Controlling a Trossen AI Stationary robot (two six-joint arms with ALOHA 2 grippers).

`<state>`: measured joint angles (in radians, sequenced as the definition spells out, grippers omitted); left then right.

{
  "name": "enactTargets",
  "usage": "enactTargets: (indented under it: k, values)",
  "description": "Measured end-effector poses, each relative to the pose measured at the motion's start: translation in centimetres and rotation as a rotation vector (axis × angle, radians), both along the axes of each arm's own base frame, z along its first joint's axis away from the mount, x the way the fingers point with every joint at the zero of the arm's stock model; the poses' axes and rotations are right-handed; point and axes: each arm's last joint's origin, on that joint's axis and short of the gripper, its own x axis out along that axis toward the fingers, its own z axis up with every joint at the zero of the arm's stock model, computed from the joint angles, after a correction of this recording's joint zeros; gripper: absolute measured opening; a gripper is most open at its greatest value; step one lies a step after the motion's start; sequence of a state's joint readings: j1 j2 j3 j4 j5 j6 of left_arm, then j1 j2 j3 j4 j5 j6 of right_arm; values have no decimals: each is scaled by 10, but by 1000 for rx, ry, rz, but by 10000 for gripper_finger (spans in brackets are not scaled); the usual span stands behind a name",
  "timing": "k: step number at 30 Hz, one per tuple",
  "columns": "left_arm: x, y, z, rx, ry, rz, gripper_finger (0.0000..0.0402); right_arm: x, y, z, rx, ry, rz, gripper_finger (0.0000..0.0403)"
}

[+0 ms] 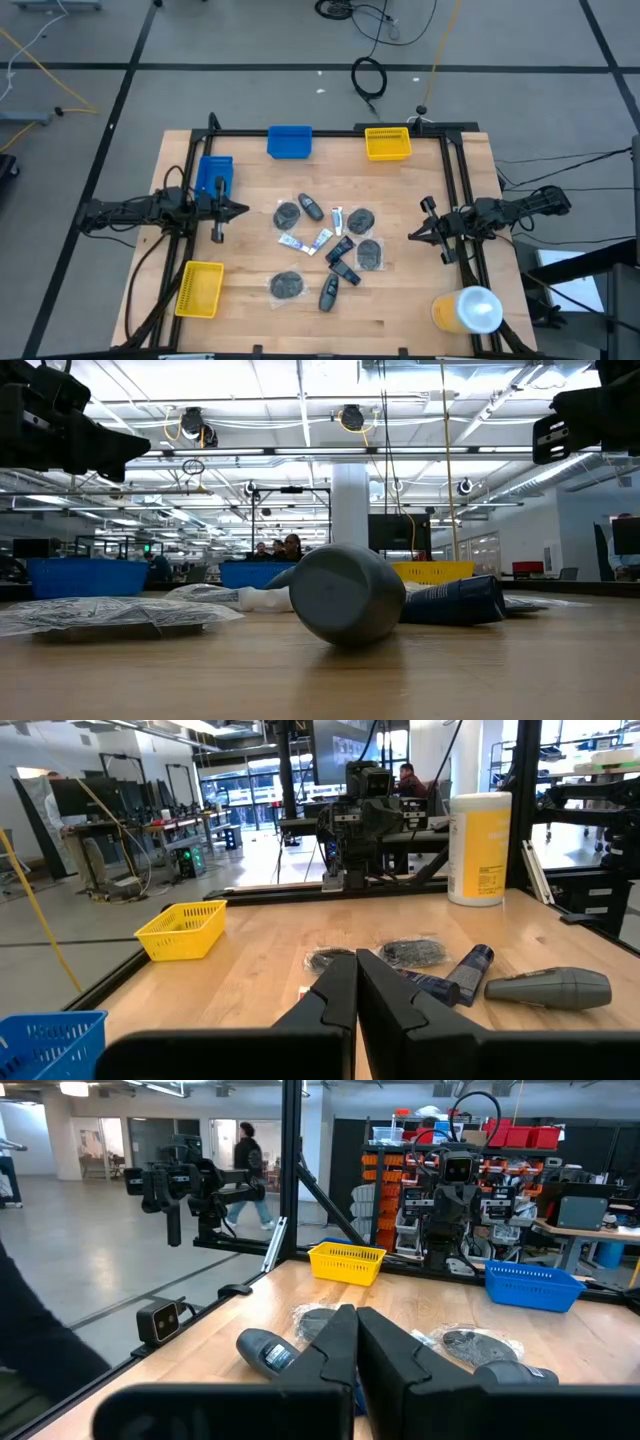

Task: Pick & Place Travel size toiletries

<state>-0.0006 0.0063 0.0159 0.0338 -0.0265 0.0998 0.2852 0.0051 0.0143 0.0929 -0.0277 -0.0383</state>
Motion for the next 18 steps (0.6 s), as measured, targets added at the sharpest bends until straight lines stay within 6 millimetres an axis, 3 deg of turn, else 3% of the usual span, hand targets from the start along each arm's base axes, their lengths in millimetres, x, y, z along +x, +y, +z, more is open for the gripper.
enactTargets:
  k: [3,7,11,18]
  values:
    - [0,0,0,0,0,0,8,0,0,0,-53,-16,-10,0]
    - [0,0,0,0,0,-1,8,1,-3,1,-363,-110,-119,0]
    - [0,0,0,0,0,0,8,0,-6,8,-527,-198,-257,0]
    - [0,0,0,0,0,0,8,-1,-7,15,-611,-276,-319,0]
